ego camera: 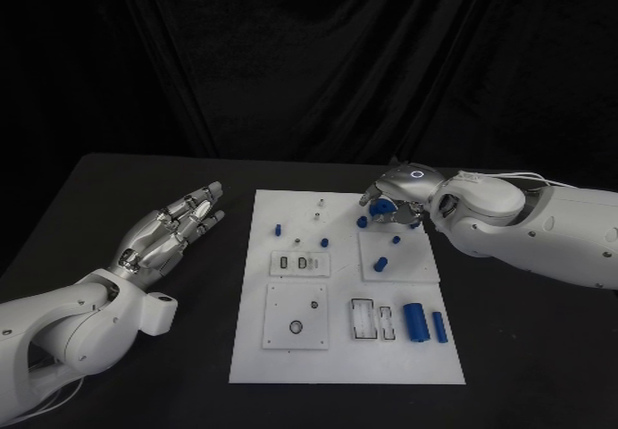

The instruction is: Assemble the parts on the task board

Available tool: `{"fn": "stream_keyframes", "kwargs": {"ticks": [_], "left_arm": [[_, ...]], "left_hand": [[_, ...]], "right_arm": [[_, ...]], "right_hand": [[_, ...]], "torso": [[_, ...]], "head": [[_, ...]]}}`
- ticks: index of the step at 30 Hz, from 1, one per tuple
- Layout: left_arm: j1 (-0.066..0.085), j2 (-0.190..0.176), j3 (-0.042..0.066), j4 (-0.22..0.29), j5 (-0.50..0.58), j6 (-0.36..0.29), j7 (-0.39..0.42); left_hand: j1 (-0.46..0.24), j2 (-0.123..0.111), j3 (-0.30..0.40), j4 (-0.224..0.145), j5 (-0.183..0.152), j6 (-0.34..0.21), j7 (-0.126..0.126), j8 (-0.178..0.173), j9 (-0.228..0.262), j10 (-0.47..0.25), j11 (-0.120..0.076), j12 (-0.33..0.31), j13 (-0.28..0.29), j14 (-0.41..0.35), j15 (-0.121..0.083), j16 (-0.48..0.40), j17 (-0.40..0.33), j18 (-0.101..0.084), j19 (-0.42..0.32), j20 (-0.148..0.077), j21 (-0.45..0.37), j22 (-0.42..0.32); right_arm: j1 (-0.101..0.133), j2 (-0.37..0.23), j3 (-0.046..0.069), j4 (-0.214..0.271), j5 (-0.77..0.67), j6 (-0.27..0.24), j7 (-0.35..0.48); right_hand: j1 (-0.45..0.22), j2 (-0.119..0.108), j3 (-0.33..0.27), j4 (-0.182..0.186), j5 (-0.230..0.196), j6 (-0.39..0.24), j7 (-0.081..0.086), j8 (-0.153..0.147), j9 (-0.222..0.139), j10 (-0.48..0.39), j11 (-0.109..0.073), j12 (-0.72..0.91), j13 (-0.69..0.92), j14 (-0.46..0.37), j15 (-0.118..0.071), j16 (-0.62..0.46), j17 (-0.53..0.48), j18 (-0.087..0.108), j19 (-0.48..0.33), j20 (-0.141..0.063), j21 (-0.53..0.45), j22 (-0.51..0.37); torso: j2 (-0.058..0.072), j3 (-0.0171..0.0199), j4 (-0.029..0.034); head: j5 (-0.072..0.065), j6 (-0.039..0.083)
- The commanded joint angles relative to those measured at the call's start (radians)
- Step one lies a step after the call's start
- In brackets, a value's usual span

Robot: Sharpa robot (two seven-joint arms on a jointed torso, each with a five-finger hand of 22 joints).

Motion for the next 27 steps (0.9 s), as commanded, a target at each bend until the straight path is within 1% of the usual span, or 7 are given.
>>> {"fn": "stream_keyframes", "kwargs": {"ticks": [1,5,10,12,17,19,27], "left_arm": [[0.002,0.001,0.0,0.003,0.004,0.022,0.297],[0.002,0.002,0.0,0.005,0.004,0.027,0.295],[0.002,0.003,0.0,0.007,0.004,0.031,0.293],[0.002,0.003,-0.001,0.008,0.005,0.032,0.292],[0.002,0.002,-0.001,0.008,0.005,0.034,0.289],[0.002,0.0,-0.002,0.01,0.005,0.035,0.288],[0.002,-0.001,-0.003,0.012,0.005,0.038,0.284]], "left_hand": [[0.001,0.004,0.005,-0.004,0.008,0.001,0.005,-0.002,0.0,-0.003,0.007,-0.007,-0.001,-0.001,0.011,-0.003,0.0,0.02,-0.003,0.002,-0.005,-0.001],[0.005,0.004,0.009,-0.008,0.014,0.003,0.013,-0.001,0.0,-0.002,0.007,-0.008,0.0,0.0,0.012,-0.003,0.0,0.02,-0.002,0.004,-0.005,-0.001],[0.013,0.004,0.016,-0.015,0.028,0.005,0.018,-0.001,0.001,-0.002,0.009,-0.009,0.0,0.0,0.014,-0.003,0.0,0.02,-0.002,0.005,-0.005,-0.001],[0.015,0.003,0.018,-0.017,0.033,0.005,0.019,-0.001,0.001,-0.001,0.009,-0.009,0.0,0.0,0.014,-0.003,0.0,0.02,-0.002,0.006,-0.005,-0.001],[0.019,0.002,0.023,-0.022,0.047,0.007,0.022,-0.001,0.001,-0.001,0.01,-0.01,0.0,0.0,0.015,-0.003,0.0,0.02,-0.002,0.007,-0.005,-0.001],[0.023,0.001,0.027,-0.026,0.056,0.008,0.025,-0.001,0.001,-0.001,0.011,-0.011,0.0,0.0,0.015,-0.003,0.0,0.02,-0.002,0.007,-0.005,-0.001],[0.025,0.0,0.031,-0.03,0.064,0.008,0.027,0.0,0.001,-0.001,0.011,-0.012,0.0,0.0,0.016,-0.003,0.0,0.02,-0.002,0.008,-0.005,-0.001]], "right_arm": [[-0.004,0.001,0.001,-0.001,-0.016,-0.018,-0.009],[-0.006,0.0,0.001,0.001,-0.016,-0.011,-0.006],[-0.01,0.0,0.001,0.001,-0.016,-0.005,-0.001],[-0.012,0.001,0.001,0.0,-0.016,-0.007,0.002],[-0.016,0.008,0.001,-0.008,-0.016,-0.015,0.011],[-0.018,0.011,0.001,-0.011,-0.016,-0.018,0.015],[-0.031,0.021,0.001,-0.021,-0.016,-0.027,0.025]], "right_hand": [[-0.011,-0.001,-0.003,0.003,-0.005,0.007,0.002,-0.003,0.002,0.009,0.0,-0.005,0.001,0.002,0.001,-0.004,-0.003,-0.007,0.003,0.003,0.0,-0.002],[-0.009,-0.002,-0.002,0.0,-0.003,0.013,0.002,-0.001,0.004,0.01,-0.001,-0.007,0.001,0.001,0.001,-0.006,-0.005,-0.007,0.002,0.003,-0.001,-0.001],[-0.005,-0.002,0.0,-0.004,0.004,0.016,0.002,-0.002,0.005,0.011,-0.002,-0.009,0.001,0.0,0.001,-0.006,-0.003,-0.007,0.001,0.003,-0.002,-0.001],[-0.004,-0.001,0.001,-0.004,0.005,0.017,0.002,-0.002,0.005,0.013,-0.002,-0.009,0.002,0.0,0.001,-0.007,-0.004,-0.007,0.001,0.003,-0.001,0.0],[-0.005,0.001,0.003,-0.004,0.007,0.02,0.003,-0.001,0.007,0.018,-0.002,-0.008,0.002,0.0,0.001,-0.006,0.0,-0.007,0.002,0.003,-0.001,0.002],[-0.005,0.004,0.005,-0.004,0.01,0.025,0.006,0.0,0.008,0.021,-0.001,-0.008,0.003,0.0,0.001,-0.006,0.001,-0.007,0.001,0.003,-0.001,0.002],[-0.003,0.012,0.012,-0.004,0.015,0.036,0.013,0.002,0.011,0.027,0.0,-0.011,0.003,0.001,0.002,-0.003,0.009,-0.008,0.002,0.003,0.001,0.009]], "torso": [[0.001,-0.0017,0.0011],[0.003,-0.0021,0.0003],[0.004,-0.001,0.0009],[0.004,-0.0012,0.0016],[0.004,-0.0012,-0.0006],[0.004,-0.0013,-0.0004],[0.005,-0.0007,-0.0008]], "head": [[0.002,-0.004],[0.005,-0.006],[0.004,-0.009],[0.004,-0.01],[0.005,-0.011],[0.004,-0.011],[0.007,-0.013]]}}
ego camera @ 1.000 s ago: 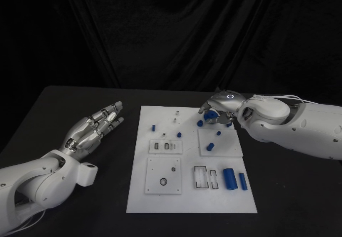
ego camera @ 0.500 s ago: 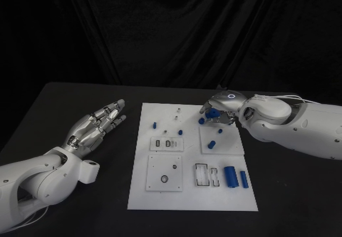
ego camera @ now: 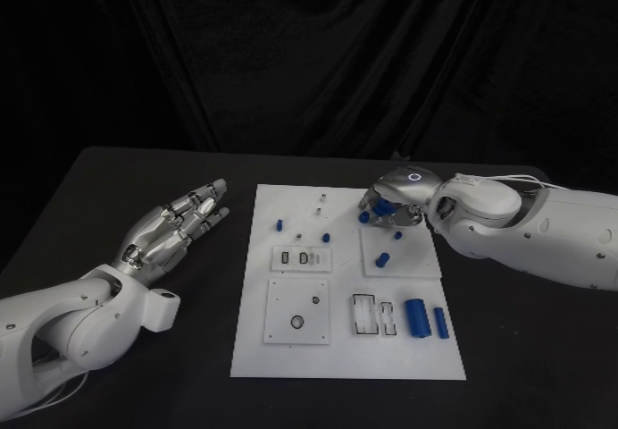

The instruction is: Assemble the parts on the task board

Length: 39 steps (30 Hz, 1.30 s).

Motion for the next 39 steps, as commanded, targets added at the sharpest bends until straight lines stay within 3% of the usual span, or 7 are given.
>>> {"fn": "stream_keyframes", "kwargs": {"ticks": [1,8,20,24,29,34,39], "left_arm": [[0.002,0.0,0.0,0.003,-0.001,0.019,0.283],[0.002,0.003,-0.002,0.001,-0.001,0.023,0.277],[0.002,0.005,-0.006,-0.005,0.006,0.03,0.264],[0.002,0.006,-0.007,-0.006,0.01,0.032,0.262],[0.001,0.007,-0.009,-0.01,0.012,0.034,0.258],[0.001,0.008,-0.01,-0.013,0.013,0.037,0.255],[0.001,0.004,-0.011,-0.012,0.013,0.038,0.253]], "left_hand": [[0.009,0.002,0.003,-0.002,0.006,0.002,0.007,0.0,0.001,0.002,0.008,-0.005,0.0,0.0,0.009,-0.003,0.0,0.02,-0.002,0.008,-0.005,-0.001],[0.012,0.002,0.008,-0.007,0.012,0.006,0.014,0.0,0.002,0.002,0.008,-0.006,0.0,0.0,0.01,-0.003,0.0,0.02,-0.002,0.009,-0.006,-0.001],[0.017,0.002,0.017,-0.015,0.018,0.003,0.019,0.0,0.001,-0.002,0.008,-0.009,-0.001,-0.001,0.011,-0.005,-0.001,0.02,-0.001,0.011,-0.006,-0.001],[0.019,0.002,0.021,-0.02,0.02,0.004,0.024,0.0,0.001,-0.004,0.006,-0.011,-0.001,0.0,0.011,-0.004,-0.001,0.02,-0.001,0.012,-0.006,-0.001],[0.02,0.002,0.028,-0.024,0.021,0.014,0.035,0.002,0.003,-0.004,0.003,-0.011,-0.001,0.0,0.01,-0.005,-0.001,0.02,-0.001,0.013,-0.005,0.0],[0.02,0.002,0.03,-0.025,0.022,0.015,0.038,0.002,0.003,-0.005,0.002,-0.012,-0.001,0.0,0.01,-0.005,-0.001,0.02,-0.001,0.013,-0.005,0.0],[0.021,0.002,0.035,-0.029,0.022,0.023,0.046,0.003,0.004,-0.005,0.001,-0.013,-0.001,0.0,0.01,-0.004,0.0,0.02,0.0,0.015,-0.005,0.0]], "right_arm": [[-0.007,0.004,0.0,-0.005,-0.01,-0.025,0.006],[-0.014,0.018,0.0,-0.016,-0.01,-0.036,0.014],[-0.022,0.033,0.0,-0.027,0.0,-0.051,0.032],[-0.023,0.033,0.0,-0.027,0.002,-0.047,0.035],[-0.023,0.032,0.0,-0.027,0.003,-0.049,0.037],[-0.024,0.029,0.0,-0.024,0.003,-0.073,0.04],[-0.023,0.018,0.0,-0.011,0.003,-0.101,0.04]], "right_hand": [[-0.002,0.013,0.01,-0.001,0.007,0.01,0.001,0.002,0.002,0.009,0.003,-0.007,0.001,0.001,0.002,0.001,0.001,-0.009,0.003,0.003,0.001,0.002],[0.002,0.019,0.02,-0.001,0.006,0.025,0.005,0.004,0.006,0.029,0.004,-0.007,0.001,0.003,0.004,0.003,0.008,-0.009,0.003,0.005,0.003,0.007],[0.003,0.016,0.03,0.001,0.004,0.045,0.01,0.006,0.012,0.056,0.002,-0.01,0.001,0.003,0.004,0.002,0.012,-0.009,0.002,0.006,0.002,0.011],[0.007,0.014,0.034,0.0,0.007,0.054,0.01,0.009,0.015,0.06,0.001,-0.013,0.001,0.002,0.003,0.001,0.011,-0.009,0.003,0.005,0.003,0.013],[0.028,0.026,0.063,-0.009,0.013,0.12,0.02,0.034,0.036,0.094,-0.007,-0.021,0.0,0.003,-0.002,0.001,0.018,-0.009,0.002,0.001,0.003,0.02],[0.067,0.044,0.1,-0.044,0.01,0.21,0.028,0.077,0.078,0.197,-0.032,-0.014,0.006,0.021,-0.006,0.02,0.056,-0.016,0.023,-0.004,0.025,0.058],[0.064,0.045,0.106,-0.056,-0.013,0.244,0.03,0.095,0.11,0.254,-0.043,-0.029,0.004,0.037,-0.01,0.032,0.084,-0.021,0.039,-0.007,0.041,0.088]], "torso": [[0.001,0.0007,0.0005],[0.002,0.0004,0.0021],[0.002,0.0008,-0.0006],[0.002,0.0006,0.0013],[0.002,0.0007,0.0017],[0.002,-0.0001,0.0004],[0.002,-0.0001,0.0001]], "head": [[0.0,0.001],[-0.004,-0.001],[0.003,-0.003],[0.002,-0.003],[0.001,-0.003],[0.005,-0.001],[0.008,0.001]]}}
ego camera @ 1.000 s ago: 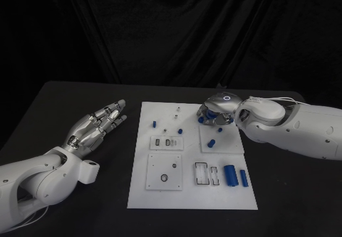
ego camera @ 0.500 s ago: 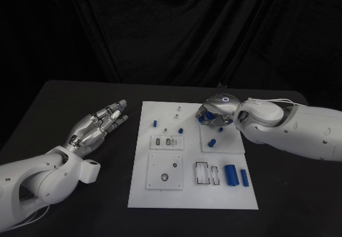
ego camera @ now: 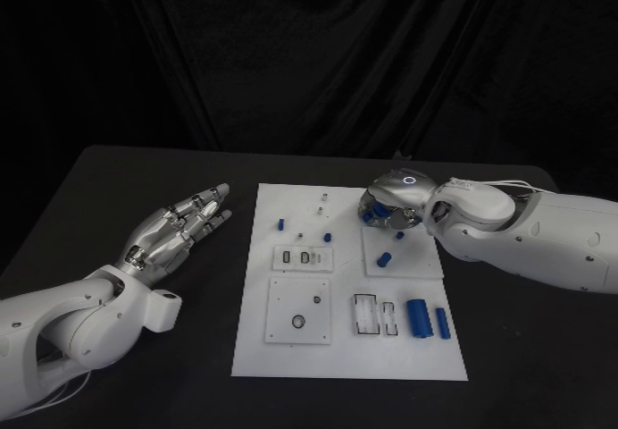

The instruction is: Assemble the parts on the task board

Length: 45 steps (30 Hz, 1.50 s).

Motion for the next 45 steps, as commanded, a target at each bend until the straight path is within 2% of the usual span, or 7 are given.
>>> {"fn": "stream_keyframes", "kwargs": {"ticks": [1,6,12,19,32,41,45], "left_arm": [[0.001,-0.003,0.0,0.002,0.001,0.017,0.252],[0.001,-0.006,-0.001,0.003,0.001,0.017,0.25],[0.001,-0.005,-0.002,0.001,0.003,0.017,0.247],[0.001,0.006,-0.004,-0.005,0.004,0.023,0.243],[0.001,0.016,-0.005,-0.007,0.005,0.031,0.236],[0.001,0.016,-0.005,-0.005,0.005,0.032,0.235],[0.001,0.018,-0.005,-0.006,0.005,0.033,0.234]], "left_hand": [[0.01,0.0,0.006,0.0,0.006,0.003,0.012,0.003,0.002,-0.005,0.001,-0.005,-0.001,0.0,0.003,-0.005,-0.001,0.02,0.0,0.008,-0.005,0.0],[0.01,0.0,0.006,0.0,0.006,0.003,0.012,0.003,0.002,-0.005,0.001,-0.005,-0.001,0.0,0.003,-0.005,-0.001,0.02,0.0,0.008,-0.005,0.0],[0.01,0.0,0.008,-0.001,0.007,0.006,0.015,0.003,0.002,-0.005,0.0,-0.005,-0.001,0.001,0.003,-0.004,0.0,0.02,0.0,0.008,-0.005,0.0],[0.01,-0.001,0.011,-0.003,0.008,0.011,0.019,0.004,0.003,-0.005,0.0,-0.005,-0.001,0.001,0.003,-0.004,0.0,0.02,0.0,0.009,-0.005,0.0],[0.012,0.002,0.02,-0.008,0.01,0.023,0.028,0.006,0.004,-0.006,0.0,-0.006,-0.001,0.001,0.004,-0.004,0.0,0.02,0.0,0.011,-0.005,0.0],[0.012,0.002,0.022,-0.009,0.011,0.026,0.029,0.006,0.005,-0.005,0.0,-0.006,-0.001,0.002,0.005,-0.004,0.0,0.02,0.0,0.011,-0.005,0.0],[0.012,0.002,0.022,-0.009,0.011,0.026,0.029,0.006,0.005,-0.005,0.0,-0.006,-0.001,0.002,0.005,-0.004,0.0,0.02,0.0,0.011,-0.005,0.0]], "right_arm": [[-0.003,-0.011,0.0,0.014,-0.001,-0.051,-0.005],[0.01,-0.024,0.0,0.036,-0.001,-0.065,-0.014],[0.047,-0.018,0.0,0.054,0.018,-0.071,-0.02],[0.072,0.036,0.001,0.018,0.081,-0.077,-0.008],[0.065,0.168,0.003,-0.114,0.141,-0.06,0.015],[0.062,0.206,0.003,-0.159,0.145,-0.029,0.011],[0.06,0.216,0.004,-0.169,0.145,-0.017,0.009]], "right_hand": [[0.007,0.022,0.002,-0.005,-0.011,0.016,0.003,0.014,0.055,0.054,-0.034,-0.01,0.004,0.011,-0.001,0.008,0.013,-0.022,0.012,0.0,0.01,0.014],[0.001,0.019,0.0,-0.005,-0.025,0.021,0.002,0.017,0.066,0.066,-0.035,-0.021,0.002,0.016,-0.002,0.011,0.022,-0.023,0.016,-0.002,0.013,0.021],[-0.008,0.018,-0.001,0.002,-0.057,0.019,-0.002,0.013,0.078,0.073,-0.033,-0.044,-0.001,0.018,-0.001,0.008,0.024,-0.023,0.017,-0.001,0.013,0.025],[-0.01,0.019,-0.001,0.007,-0.084,0.005,0.001,0.001,0.085,0.083,-0.031,-0.062,-0.001,0.019,0.002,0.007,0.029,-0.024,0.017,0.001,0.013,0.029],[-0.014,0.013,-0.001,0.015,-0.091,-0.009,0.009,-0.013,0.088,0.077,-0.024,-0.084,-0.002,0.025,0.007,0.016,0.046,-0.026,0.025,0.005,0.019,0.042],[-0.013,0.012,0.0,0.015,-0.091,-0.012,0.01,-0.017,0.089,0.075,-0.022,-0.089,-0.003,0.025,0.008,0.015,0.045,-0.026,0.023,0.006,0.018,0.04],[-0.013,0.012,0.0,0.016,-0.091,-0.013,0.011,-0.018,0.089,0.075,-0.022,-0.091,-0.003,0.025,0.008,0.015,0.045,-0.026,0.023,0.006,0.018,0.041]], "torso": [[0.0,-0.0002,-0.0007],[0.0,0.0001,-0.0005],[0.0,0.0002,-0.0019],[0.001,-0.0015,-0.0012],[0.003,-0.0011,0.0026],[0.001,-0.0001,0.0023],[0.0,0.0001,0.0]], "head": [[0.003,0.001],[0.005,0.003],[0.006,0.003],[0.002,0.001],[-0.002,0.005],[-0.011,0.003],[-0.008,0.002]]}}
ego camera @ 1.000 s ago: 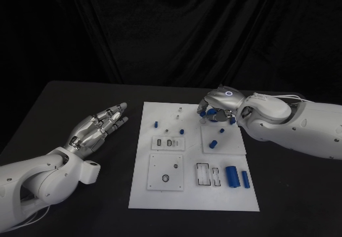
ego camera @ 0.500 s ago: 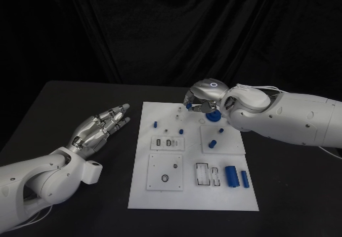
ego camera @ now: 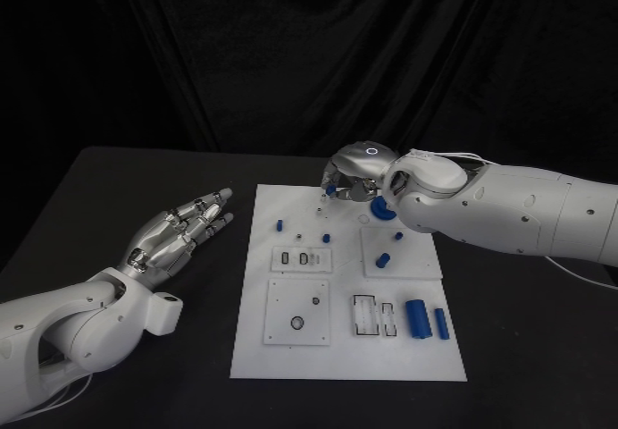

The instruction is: Assemble the parts on the task board

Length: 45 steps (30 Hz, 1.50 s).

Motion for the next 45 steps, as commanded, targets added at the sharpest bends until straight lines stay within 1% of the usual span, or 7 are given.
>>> {"fn": "stream_keyframes", "kwargs": {"ticks": [1,13,17,22,25,39,45], "left_arm": [[0.001,0.003,0.0,0.0,-0.002,0.018,0.234],[0.001,0.008,0.0,-0.004,-0.002,0.024,0.231],[0.001,0.006,0.0,-0.003,-0.002,0.025,0.229],[0.001,0.002,0.0,-0.003,-0.002,0.025,0.228],[0.001,0.002,0.0,-0.003,-0.002,0.026,0.226],[0.001,0.006,0.0,-0.009,-0.002,0.035,0.218],[0.001,0.009,0.0,-0.013,-0.002,0.037,0.215]], "left_hand": [[0.012,0.002,0.006,0.001,0.006,0.003,0.006,0.006,0.002,-0.005,0.0,-0.006,-0.001,0.002,0.005,-0.004,0.0,0.02,0.0,0.004,-0.005,0.0],[0.012,0.002,0.008,0.0,0.006,0.005,0.008,0.007,0.002,-0.006,0.001,-0.006,-0.001,0.002,0.005,-0.004,0.0,0.02,0.0,0.005,-0.005,0.0],[0.012,0.002,0.01,-0.001,0.006,0.005,0.009,0.007,0.002,-0.006,0.001,-0.006,-0.001,0.002,0.006,-0.004,0.0,0.02,0.0,0.005,-0.005,0.0],[0.012,0.002,0.011,-0.002,0.006,0.006,0.01,0.007,0.002,-0.006,0.002,-0.006,-0.001,0.002,0.006,-0.004,0.0,0.02,0.0,0.005,-0.005,0.0],[0.012,0.002,0.011,-0.002,0.006,0.006,0.01,0.007,0.002,-0.006,0.002,-0.006,-0.001,0.002,0.006,-0.004,0.0,0.02,0.0,0.005,-0.005,0.0],[0.012,0.003,0.017,-0.004,0.007,0.008,0.015,0.007,0.002,-0.006,0.005,-0.006,-0.001,0.002,0.009,-0.004,0.0,0.02,0.001,0.007,-0.004,0.001],[0.012,0.003,0.019,-0.005,0.007,0.009,0.016,0.007,0.002,-0.006,0.006,-0.007,-0.001,0.002,0.01,-0.004,0.0,0.02,0.001,0.008,-0.004,0.001]], "right_arm": [[-0.004,0.007,0.001,-0.009,0.006,0.023,-0.008],[-0.019,0.026,0.002,-0.041,0.006,0.031,-0.002],[-0.022,0.028,0.002,-0.045,0.006,0.033,-0.002],[-0.024,0.032,0.002,-0.051,0.006,0.032,0.0],[-0.024,0.034,0.002,-0.054,0.006,0.027,0.003],[-0.025,0.034,0.005,-0.042,0.006,-0.034,0.011],[-0.025,0.036,0.006,-0.042,0.006,-0.036,0.011]], "right_hand": [[-0.002,0.0,0.0,0.006,-0.001,-0.007,0.002,-0.004,0.089,0.02,-0.013,-0.005,0.0,0.004,0.002,0.002,0.0,-0.01,0.004,0.004,0.004,-0.001],[-0.003,-0.001,0.001,0.008,0.0,-0.012,0.003,-0.009,0.09,0.016,-0.01,-0.013,0.0,0.002,0.004,-0.001,-0.004,-0.01,0.002,0.006,0.002,-0.002],[-0.003,-0.001,0.002,0.008,0.0,-0.012,0.003,-0.01,0.09,0.016,-0.01,-0.014,0.0,0.002,0.005,-0.001,-0.004,-0.009,0.001,0.006,0.002,-0.002],[-0.001,-0.001,0.003,0.008,0.001,-0.014,0.004,-0.012,0.09,0.015,-0.01,-0.016,0.0,0.001,0.005,-0.001,-0.003,-0.01,0.002,0.007,0.002,-0.001],[-0.001,-0.001,0.003,0.008,0.002,-0.015,0.004,-0.014,0.09,0.014,-0.009,-0.02,0.0,0.001,0.006,-0.002,-0.005,-0.009,0.0,0.007,0.0,-0.003],[0.0,-0.001,0.004,0.008,0.003,-0.017,0.005,-0.016,0.09,0.014,-0.008,-0.022,0.0,0.0,0.006,-0.002,-0.003,-0.01,0.001,0.008,0.001,-0.001],[0.001,-0.002,0.005,0.007,0.005,-0.018,0.006,-0.017,0.091,0.014,-0.008,-0.024,0.001,0.001,0.007,-0.001,0.0,-0.01,0.001,0.008,0.002,0.0]], "torso": [[-0.001,0.0001,-0.0022],[0.0,0.0009,-0.0024],[-0.001,0.0004,-0.0014],[-0.001,-0.0002,-0.0015],[-0.001,0.0003,-0.0029],[-0.001,-0.0002,-0.0016],[-0.001,0.0,-0.0024]], "head": [[0.002,-0.002],[-0.002,-0.003],[-0.008,-0.005],[-0.005,-0.006],[-0.004,-0.006],[-0.004,-0.01],[-0.006,-0.012]]}}
